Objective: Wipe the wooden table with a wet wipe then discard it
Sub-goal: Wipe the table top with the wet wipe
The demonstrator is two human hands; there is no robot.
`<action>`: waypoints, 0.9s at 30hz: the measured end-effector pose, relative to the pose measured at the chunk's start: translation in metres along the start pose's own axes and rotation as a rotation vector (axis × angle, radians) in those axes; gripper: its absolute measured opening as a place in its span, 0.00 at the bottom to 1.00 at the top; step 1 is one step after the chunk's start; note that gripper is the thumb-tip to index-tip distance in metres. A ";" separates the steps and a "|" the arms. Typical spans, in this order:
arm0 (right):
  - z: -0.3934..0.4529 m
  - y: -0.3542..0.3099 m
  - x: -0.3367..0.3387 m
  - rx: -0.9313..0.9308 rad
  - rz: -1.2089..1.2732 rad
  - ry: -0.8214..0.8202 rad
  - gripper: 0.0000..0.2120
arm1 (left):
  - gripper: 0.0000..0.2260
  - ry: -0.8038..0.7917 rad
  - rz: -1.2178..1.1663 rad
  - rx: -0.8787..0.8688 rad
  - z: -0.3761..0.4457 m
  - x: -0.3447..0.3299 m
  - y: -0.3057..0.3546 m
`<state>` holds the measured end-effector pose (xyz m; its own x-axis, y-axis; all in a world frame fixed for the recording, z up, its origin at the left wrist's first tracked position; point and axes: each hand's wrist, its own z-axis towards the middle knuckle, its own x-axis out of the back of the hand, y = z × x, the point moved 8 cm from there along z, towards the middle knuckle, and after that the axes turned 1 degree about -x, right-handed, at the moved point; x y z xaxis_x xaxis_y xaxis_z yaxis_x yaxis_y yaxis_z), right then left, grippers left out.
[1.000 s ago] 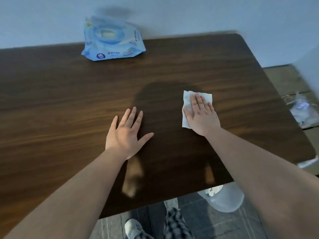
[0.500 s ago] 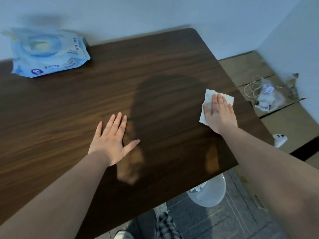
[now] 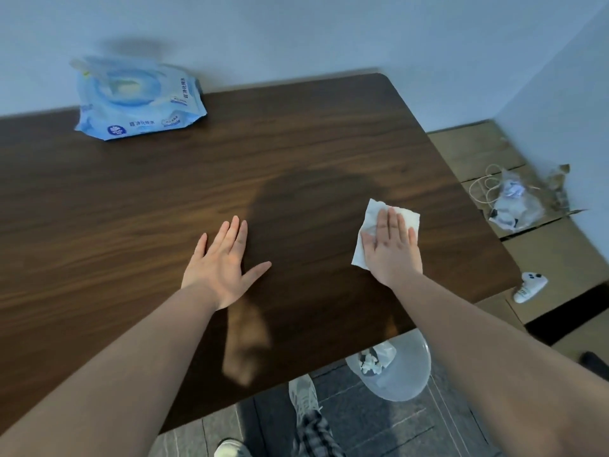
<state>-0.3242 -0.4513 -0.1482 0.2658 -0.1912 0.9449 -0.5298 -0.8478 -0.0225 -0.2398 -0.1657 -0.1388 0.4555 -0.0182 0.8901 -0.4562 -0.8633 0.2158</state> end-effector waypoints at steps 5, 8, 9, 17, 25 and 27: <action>-0.023 -0.100 -0.015 0.180 -0.002 -0.004 0.30 | 0.37 0.033 0.009 0.117 -0.051 0.002 -0.072; -0.043 -0.176 -0.025 0.313 -0.009 -0.013 0.30 | 0.36 0.063 0.006 0.223 -0.088 0.004 -0.127; -0.051 -0.202 -0.028 0.358 -0.011 -0.016 0.30 | 0.37 0.071 0.001 0.259 -0.102 0.003 -0.146; -0.131 -0.397 -0.064 0.673 -0.065 -0.057 0.30 | 0.40 0.080 -0.075 0.595 -0.234 -0.026 -0.292; -0.214 -0.545 -0.097 0.913 -0.143 -0.080 0.30 | 0.54 0.045 -0.173 0.937 -0.355 -0.061 -0.397; -0.235 -0.575 -0.104 0.972 -0.163 -0.083 0.30 | 0.55 0.066 -0.212 0.923 -0.361 -0.066 -0.403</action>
<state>-0.2362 0.1725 -0.1572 0.3525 -0.0382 0.9350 0.4003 -0.8970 -0.1875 -0.3623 0.3658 -0.1399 0.4026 0.1886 0.8957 0.4286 -0.9035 -0.0024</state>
